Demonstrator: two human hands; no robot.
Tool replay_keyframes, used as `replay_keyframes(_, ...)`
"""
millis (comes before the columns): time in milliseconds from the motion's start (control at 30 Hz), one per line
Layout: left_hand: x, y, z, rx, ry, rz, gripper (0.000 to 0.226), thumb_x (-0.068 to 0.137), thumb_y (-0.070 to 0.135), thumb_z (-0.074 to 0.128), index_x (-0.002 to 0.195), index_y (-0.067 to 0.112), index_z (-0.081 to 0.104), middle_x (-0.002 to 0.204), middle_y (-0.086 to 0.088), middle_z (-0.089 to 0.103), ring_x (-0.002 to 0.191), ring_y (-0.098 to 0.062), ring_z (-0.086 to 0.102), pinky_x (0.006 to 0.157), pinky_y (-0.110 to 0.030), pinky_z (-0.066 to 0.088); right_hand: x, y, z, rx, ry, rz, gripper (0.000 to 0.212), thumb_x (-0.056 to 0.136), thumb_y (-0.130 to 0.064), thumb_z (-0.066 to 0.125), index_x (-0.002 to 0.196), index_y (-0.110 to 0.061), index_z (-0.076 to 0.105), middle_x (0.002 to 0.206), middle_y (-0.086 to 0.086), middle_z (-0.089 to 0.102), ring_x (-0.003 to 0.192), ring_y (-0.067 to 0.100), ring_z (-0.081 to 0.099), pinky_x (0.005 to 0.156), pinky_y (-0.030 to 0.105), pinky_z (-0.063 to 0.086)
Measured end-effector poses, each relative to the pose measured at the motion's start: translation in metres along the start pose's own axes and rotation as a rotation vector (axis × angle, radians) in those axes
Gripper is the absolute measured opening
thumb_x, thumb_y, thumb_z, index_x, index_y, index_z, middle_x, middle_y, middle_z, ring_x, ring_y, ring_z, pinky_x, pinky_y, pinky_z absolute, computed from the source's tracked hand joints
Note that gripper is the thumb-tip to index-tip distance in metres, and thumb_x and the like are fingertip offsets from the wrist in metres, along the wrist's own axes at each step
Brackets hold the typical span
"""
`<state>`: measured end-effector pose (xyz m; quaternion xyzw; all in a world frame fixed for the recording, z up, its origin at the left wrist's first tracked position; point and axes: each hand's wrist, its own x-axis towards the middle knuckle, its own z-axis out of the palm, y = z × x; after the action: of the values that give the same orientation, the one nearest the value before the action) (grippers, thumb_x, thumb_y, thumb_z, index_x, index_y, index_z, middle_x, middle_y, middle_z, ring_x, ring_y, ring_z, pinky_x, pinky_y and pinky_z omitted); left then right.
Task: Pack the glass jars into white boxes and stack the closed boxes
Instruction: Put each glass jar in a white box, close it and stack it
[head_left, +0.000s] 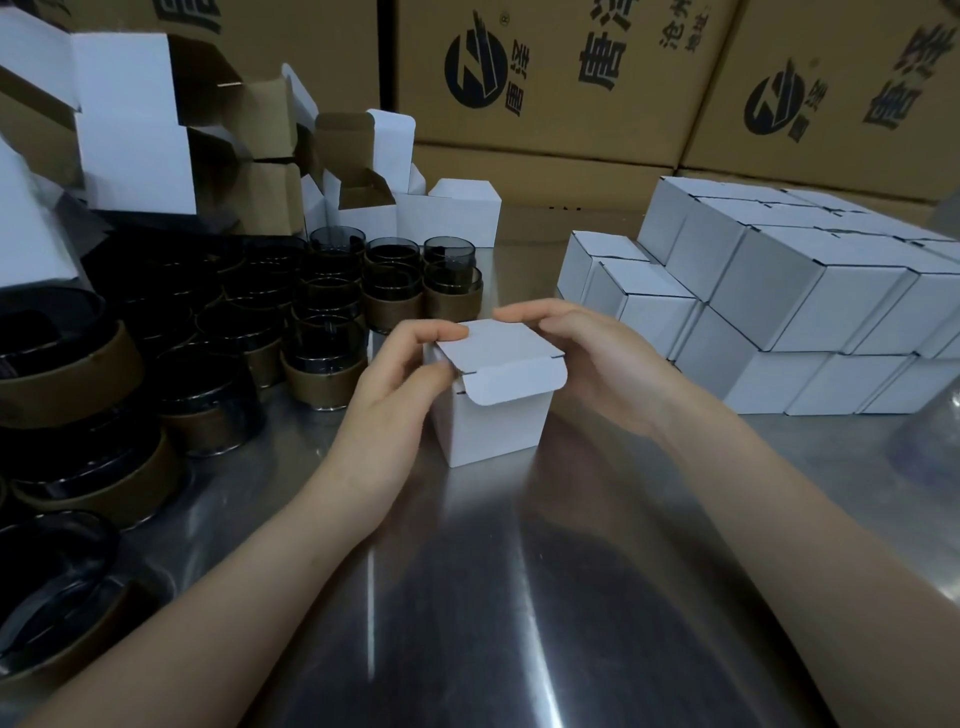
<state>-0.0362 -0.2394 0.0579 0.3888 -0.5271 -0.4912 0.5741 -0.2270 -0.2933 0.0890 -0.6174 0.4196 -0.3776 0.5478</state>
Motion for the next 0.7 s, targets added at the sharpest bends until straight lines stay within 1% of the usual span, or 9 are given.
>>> replay_keyframes(67, 0.0009, -0.0004, -0.0014, -0.011, 0.011, -0.016, 0.032, 0.098, 0.009, 0.041, 0.097, 0.026, 0.069, 0.11, 0.001, 0.071, 0.109, -0.016, 0.063, 0.091, -0.029, 0.045, -0.0007, -0.0016, -0.0009, 0.016, -0.04, 0.005, 0.028, 0.08, -0.042, 0.057, 0.097, -0.033, 0.078, 0.1, -0.009, 0.073, 0.093, 0.005, 0.066, 0.077, 0.019, 0.052)
replay_keyframes(133, 0.0007, 0.0009, -0.0022, -0.021, -0.005, -0.009, 0.03, 0.1, 0.016, 0.04, 0.097, 0.024, 0.069, 0.111, -0.001, 0.07, 0.107, -0.012, 0.063, 0.091, -0.028, 0.044, -0.0015, -0.0004, -0.0032, -0.022, -0.07, -0.003, 0.03, 0.075, -0.046, 0.065, 0.101, -0.036, 0.076, 0.105, -0.009, 0.071, 0.097, 0.006, 0.065, 0.078, 0.02, 0.051)
replay_keyframes(200, -0.0011, 0.0019, -0.0025, -0.03, -0.025, -0.007, 0.023, 0.094, 0.033, 0.049, 0.099, 0.021, 0.067, 0.109, 0.0, 0.07, 0.107, -0.014, 0.063, 0.094, -0.029, 0.045, -0.0023, 0.0026, -0.0051, -0.05, -0.099, -0.017, 0.026, 0.081, -0.037, 0.068, 0.106, -0.038, 0.072, 0.11, -0.008, 0.068, 0.101, 0.007, 0.065, 0.079, 0.02, 0.05)
replay_keyframes(267, -0.0035, 0.0013, -0.0026, -0.003, -0.051, 0.012, 0.033, 0.081, 0.047, 0.061, 0.101, 0.02, 0.064, 0.104, 0.006, 0.069, 0.105, -0.012, 0.063, 0.091, -0.025, 0.047, -0.0031, 0.0039, -0.0055, -0.021, -0.119, -0.023, 0.028, 0.082, -0.028, 0.069, 0.11, -0.036, 0.069, 0.114, -0.006, 0.068, 0.104, 0.01, 0.066, 0.08, 0.02, 0.051)
replay_keyframes(333, -0.0055, 0.0005, -0.0009, 0.093, -0.072, 0.047, 0.047, 0.067, 0.05, 0.071, 0.105, 0.024, 0.059, 0.108, 0.013, 0.066, 0.101, -0.001, 0.061, 0.082, -0.015, 0.048, -0.0033, 0.0044, -0.0056, 0.014, -0.131, -0.03, 0.032, 0.083, -0.023, 0.069, 0.114, -0.03, 0.066, 0.116, -0.004, 0.068, 0.105, 0.012, 0.066, 0.08, 0.021, 0.051)
replay_keyframes(367, -0.0061, -0.0002, 0.0, 0.154, -0.077, 0.062, 0.052, 0.063, 0.045, 0.076, 0.107, 0.026, 0.056, 0.113, 0.011, 0.063, 0.103, 0.0, 0.059, 0.081, -0.014, 0.049, -0.0034, 0.0041, -0.0056, 0.025, -0.136, -0.033, 0.033, 0.083, -0.021, 0.069, 0.115, -0.028, 0.065, 0.116, -0.003, 0.068, 0.104, 0.012, 0.066, 0.08, 0.021, 0.051)
replay_keyframes(467, -0.0055, -0.0016, 0.0, 0.271, -0.067, 0.097, 0.053, 0.063, 0.033, 0.078, 0.108, 0.03, 0.05, 0.121, 0.004, 0.058, 0.111, -0.006, 0.057, 0.09, -0.027, 0.052, -0.0044, 0.0022, -0.0045, 0.014, -0.134, -0.043, 0.033, 0.083, -0.019, 0.068, 0.115, -0.026, 0.066, 0.116, -0.005, 0.068, 0.104, 0.011, 0.065, 0.079, 0.022, 0.052)
replay_keyframes(567, -0.0039, -0.0024, -0.0019, 0.294, -0.054, 0.121, 0.05, 0.064, 0.035, 0.079, 0.107, 0.03, 0.052, 0.12, 0.004, 0.06, 0.112, -0.012, 0.059, 0.093, -0.041, 0.052, -0.0061, -0.0007, -0.0035, -0.044, -0.124, -0.06, 0.027, 0.083, -0.023, 0.068, 0.109, -0.03, 0.071, 0.115, -0.009, 0.068, 0.105, 0.011, 0.065, 0.081, 0.022, 0.052)
replay_keyframes(700, -0.0032, -0.0042, -0.0036, 0.264, -0.05, 0.128, 0.051, 0.061, 0.04, 0.082, 0.103, 0.03, 0.056, 0.115, 0.006, 0.064, 0.11, -0.013, 0.062, 0.092, -0.044, 0.054, -0.0072, 0.0007, -0.0041, -0.103, -0.116, -0.065, 0.024, 0.084, -0.031, 0.064, 0.106, -0.035, 0.073, 0.11, -0.013, 0.069, 0.105, 0.007, 0.064, 0.083, 0.021, 0.051)
